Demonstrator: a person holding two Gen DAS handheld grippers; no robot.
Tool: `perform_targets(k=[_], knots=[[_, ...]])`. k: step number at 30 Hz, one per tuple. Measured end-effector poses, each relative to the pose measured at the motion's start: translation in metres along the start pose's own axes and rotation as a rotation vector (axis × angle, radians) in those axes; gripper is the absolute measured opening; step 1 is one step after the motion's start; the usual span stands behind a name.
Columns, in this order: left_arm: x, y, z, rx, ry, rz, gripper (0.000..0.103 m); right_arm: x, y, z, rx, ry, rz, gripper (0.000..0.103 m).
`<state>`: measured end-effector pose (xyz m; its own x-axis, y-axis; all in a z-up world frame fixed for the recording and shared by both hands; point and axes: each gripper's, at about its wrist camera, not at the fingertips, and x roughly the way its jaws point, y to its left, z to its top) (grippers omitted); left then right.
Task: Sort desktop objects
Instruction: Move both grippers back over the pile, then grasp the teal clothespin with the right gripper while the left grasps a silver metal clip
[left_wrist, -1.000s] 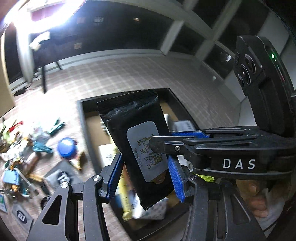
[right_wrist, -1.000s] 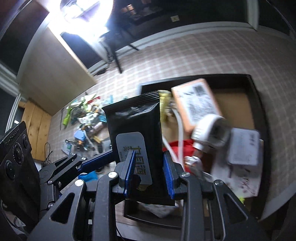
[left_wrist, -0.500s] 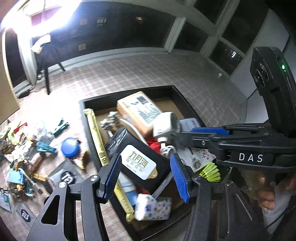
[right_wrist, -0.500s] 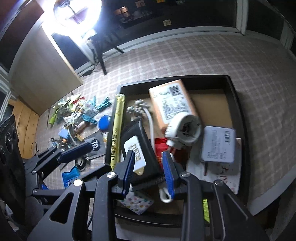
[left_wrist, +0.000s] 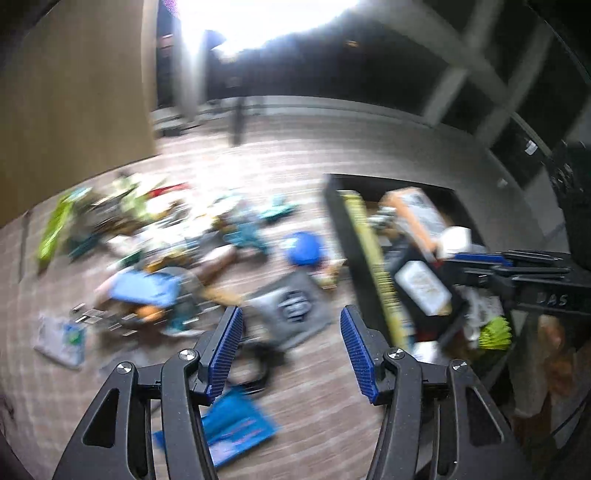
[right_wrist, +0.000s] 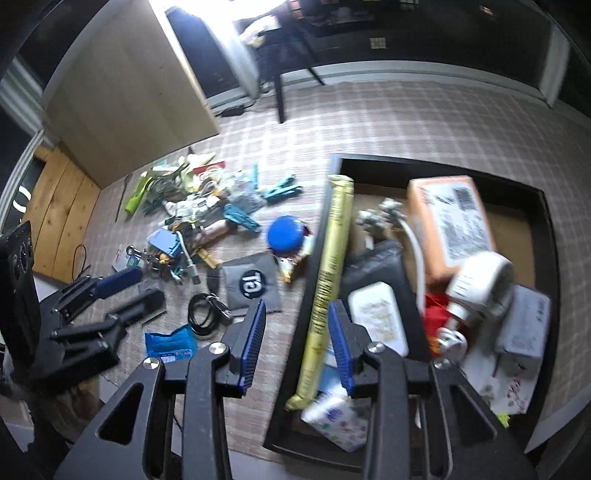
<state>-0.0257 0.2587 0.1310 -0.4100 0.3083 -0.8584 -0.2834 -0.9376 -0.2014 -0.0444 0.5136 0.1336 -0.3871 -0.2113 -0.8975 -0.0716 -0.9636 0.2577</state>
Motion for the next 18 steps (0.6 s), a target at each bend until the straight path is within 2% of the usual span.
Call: perform_targets(k=[10,13,15,18], knots=[[-0.014,0.134,-0.031,-0.233,0.019,0.155,0.056,0.049,0.042,0.031,-0.073,0.050,-0.047,0.040],[-0.013,0.166,-0.037,-0.295,0.033,0.172,0.057,0.066,0.046,0.042,-0.076,0.069,-0.065,0.042],[-0.009,0.185,-0.041,-0.344,0.050,0.169,0.059,0.077,0.049,0.048,-0.083,0.083,-0.073,0.050],[-0.003,0.205,-0.044,-0.397,0.070,0.173,0.063,0.094,0.053,0.058,-0.089,0.103,-0.090,0.052]])
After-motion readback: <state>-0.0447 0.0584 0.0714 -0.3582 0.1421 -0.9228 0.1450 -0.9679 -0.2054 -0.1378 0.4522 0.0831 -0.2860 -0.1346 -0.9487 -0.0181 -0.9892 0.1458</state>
